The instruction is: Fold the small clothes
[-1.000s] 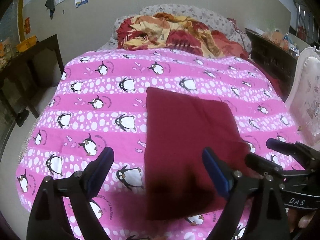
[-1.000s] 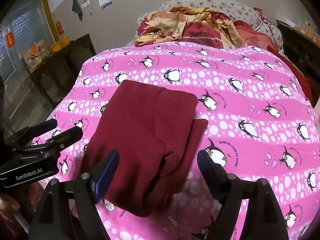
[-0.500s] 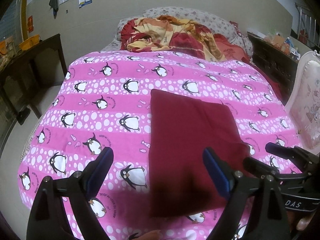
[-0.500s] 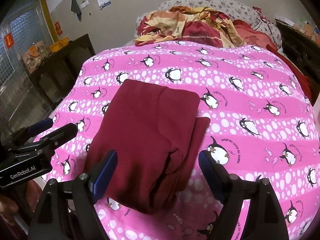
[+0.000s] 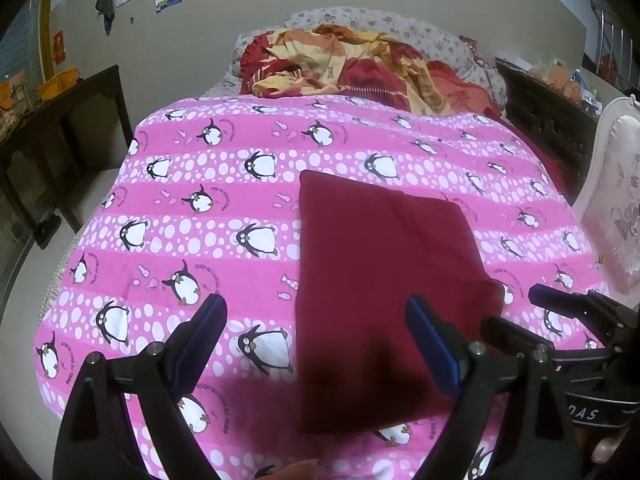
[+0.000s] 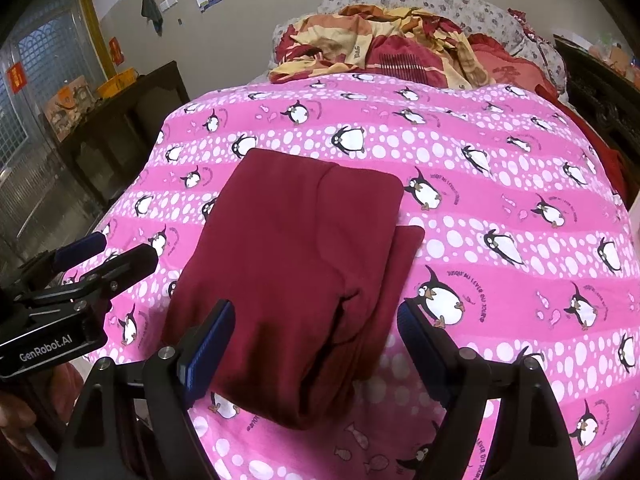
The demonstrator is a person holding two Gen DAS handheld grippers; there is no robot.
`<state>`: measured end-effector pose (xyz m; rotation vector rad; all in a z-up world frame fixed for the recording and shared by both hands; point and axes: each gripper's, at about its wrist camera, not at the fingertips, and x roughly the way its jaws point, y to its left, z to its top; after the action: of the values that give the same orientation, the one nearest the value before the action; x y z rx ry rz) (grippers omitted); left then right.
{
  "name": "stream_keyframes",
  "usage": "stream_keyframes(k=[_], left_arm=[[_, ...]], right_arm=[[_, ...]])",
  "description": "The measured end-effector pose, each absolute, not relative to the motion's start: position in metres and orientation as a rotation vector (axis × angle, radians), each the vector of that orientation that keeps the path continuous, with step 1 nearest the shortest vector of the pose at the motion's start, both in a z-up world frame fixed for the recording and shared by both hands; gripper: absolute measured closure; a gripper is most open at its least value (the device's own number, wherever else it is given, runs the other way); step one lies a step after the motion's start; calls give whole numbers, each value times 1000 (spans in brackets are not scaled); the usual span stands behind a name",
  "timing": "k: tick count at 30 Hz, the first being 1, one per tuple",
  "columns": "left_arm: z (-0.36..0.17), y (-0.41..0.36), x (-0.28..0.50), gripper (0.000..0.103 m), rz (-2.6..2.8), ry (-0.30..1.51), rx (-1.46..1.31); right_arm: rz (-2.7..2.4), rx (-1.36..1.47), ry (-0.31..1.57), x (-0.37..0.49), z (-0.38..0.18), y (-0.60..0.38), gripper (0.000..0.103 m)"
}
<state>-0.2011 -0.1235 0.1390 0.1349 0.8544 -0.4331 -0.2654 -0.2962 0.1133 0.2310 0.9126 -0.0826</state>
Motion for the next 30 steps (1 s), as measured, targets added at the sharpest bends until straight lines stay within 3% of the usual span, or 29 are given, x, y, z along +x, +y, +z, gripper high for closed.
stream_keyframes(k=[30], left_arm=[[126,-127,-194,13,-426,892,127]], right_arm=[[-81,241,952,-258,101,-295,16]])
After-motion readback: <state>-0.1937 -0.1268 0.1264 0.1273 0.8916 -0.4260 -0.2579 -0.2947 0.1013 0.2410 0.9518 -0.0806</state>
